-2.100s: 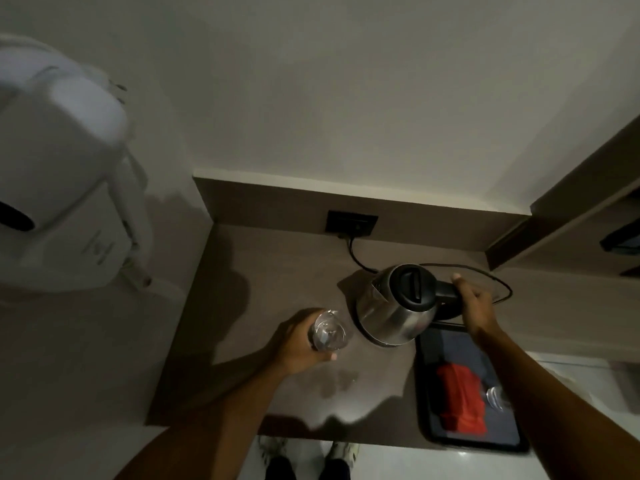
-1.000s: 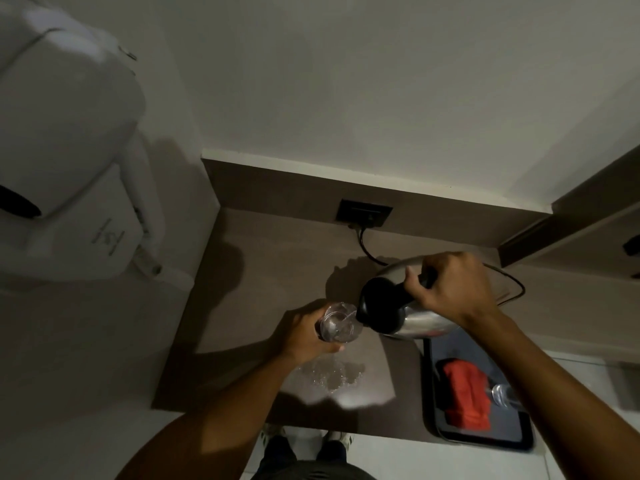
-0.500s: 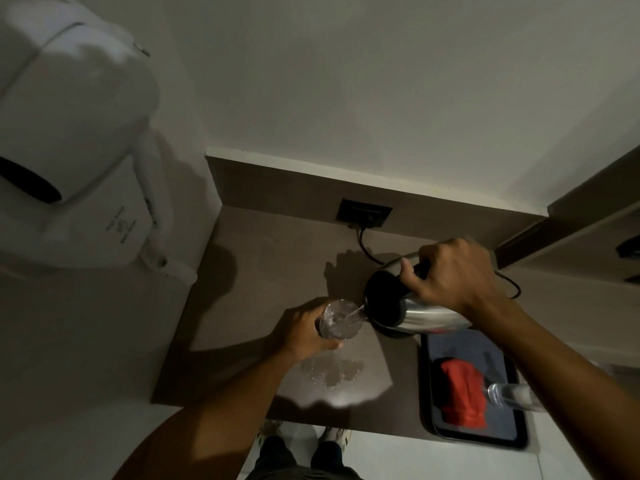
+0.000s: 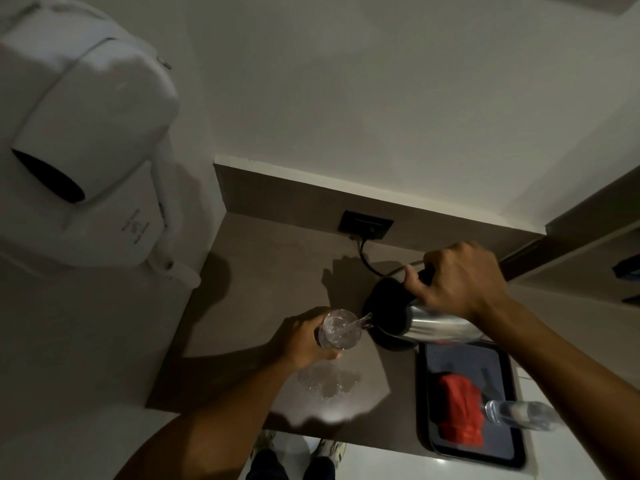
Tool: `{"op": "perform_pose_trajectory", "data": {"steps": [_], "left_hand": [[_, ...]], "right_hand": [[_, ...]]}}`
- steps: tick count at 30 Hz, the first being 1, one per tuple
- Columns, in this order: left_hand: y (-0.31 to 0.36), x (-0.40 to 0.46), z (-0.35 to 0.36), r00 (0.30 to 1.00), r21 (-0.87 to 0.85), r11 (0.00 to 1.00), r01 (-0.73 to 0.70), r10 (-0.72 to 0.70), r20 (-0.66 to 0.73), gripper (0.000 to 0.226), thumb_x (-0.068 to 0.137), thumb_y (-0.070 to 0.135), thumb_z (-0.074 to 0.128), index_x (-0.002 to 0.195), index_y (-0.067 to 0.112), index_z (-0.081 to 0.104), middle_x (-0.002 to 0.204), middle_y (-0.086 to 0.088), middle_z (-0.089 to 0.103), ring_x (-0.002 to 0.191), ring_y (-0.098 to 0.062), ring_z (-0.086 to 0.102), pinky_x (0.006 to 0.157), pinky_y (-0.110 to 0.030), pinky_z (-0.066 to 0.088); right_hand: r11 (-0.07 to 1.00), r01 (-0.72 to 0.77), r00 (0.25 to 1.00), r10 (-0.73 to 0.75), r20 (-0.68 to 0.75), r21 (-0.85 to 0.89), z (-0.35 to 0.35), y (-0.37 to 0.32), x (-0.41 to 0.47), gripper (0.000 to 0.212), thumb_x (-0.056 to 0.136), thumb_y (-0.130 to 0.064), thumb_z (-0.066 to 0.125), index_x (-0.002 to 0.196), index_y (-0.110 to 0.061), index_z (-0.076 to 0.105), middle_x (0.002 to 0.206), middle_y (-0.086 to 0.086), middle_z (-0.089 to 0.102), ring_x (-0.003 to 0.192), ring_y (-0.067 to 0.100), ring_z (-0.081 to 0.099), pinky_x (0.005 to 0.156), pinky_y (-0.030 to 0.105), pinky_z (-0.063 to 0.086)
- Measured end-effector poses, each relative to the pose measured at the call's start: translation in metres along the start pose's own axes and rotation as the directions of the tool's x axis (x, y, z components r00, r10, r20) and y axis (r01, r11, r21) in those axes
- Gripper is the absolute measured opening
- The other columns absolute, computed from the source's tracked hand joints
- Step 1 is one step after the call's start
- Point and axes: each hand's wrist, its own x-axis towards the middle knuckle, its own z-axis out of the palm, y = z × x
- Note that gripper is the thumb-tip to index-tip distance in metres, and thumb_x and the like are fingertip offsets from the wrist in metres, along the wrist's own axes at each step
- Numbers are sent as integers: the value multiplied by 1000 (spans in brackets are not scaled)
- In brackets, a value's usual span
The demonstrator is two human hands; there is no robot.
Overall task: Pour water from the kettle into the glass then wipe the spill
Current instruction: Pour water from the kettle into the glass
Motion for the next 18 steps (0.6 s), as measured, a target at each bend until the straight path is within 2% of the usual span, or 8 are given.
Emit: {"op": "perform_pose_trajectory", "data": {"steps": [10,18], "left_hand": [[-2,1,4,1000,-11,1000,16,-16,4,102,48,81,66,139,37,47,131,10,65,119,-13,61,95,-36,56],[-2,1,4,999,-15,999,41,-41,-4,104,46,80,67,139,39,46,130,11,65,117,-14,61,95,-36,55]], "right_hand": [[998,16,1000,-16,1,-58,-5,0,0,62,86,-57,37,42,-15,50,35,-1,44,31,17,44,52,13,10],[998,25,1000,-26,-11,-65,-5,-3,0,62,86,-56,38,42,-14,48,35,-1,42,31,17,41,53,14,9]]}}
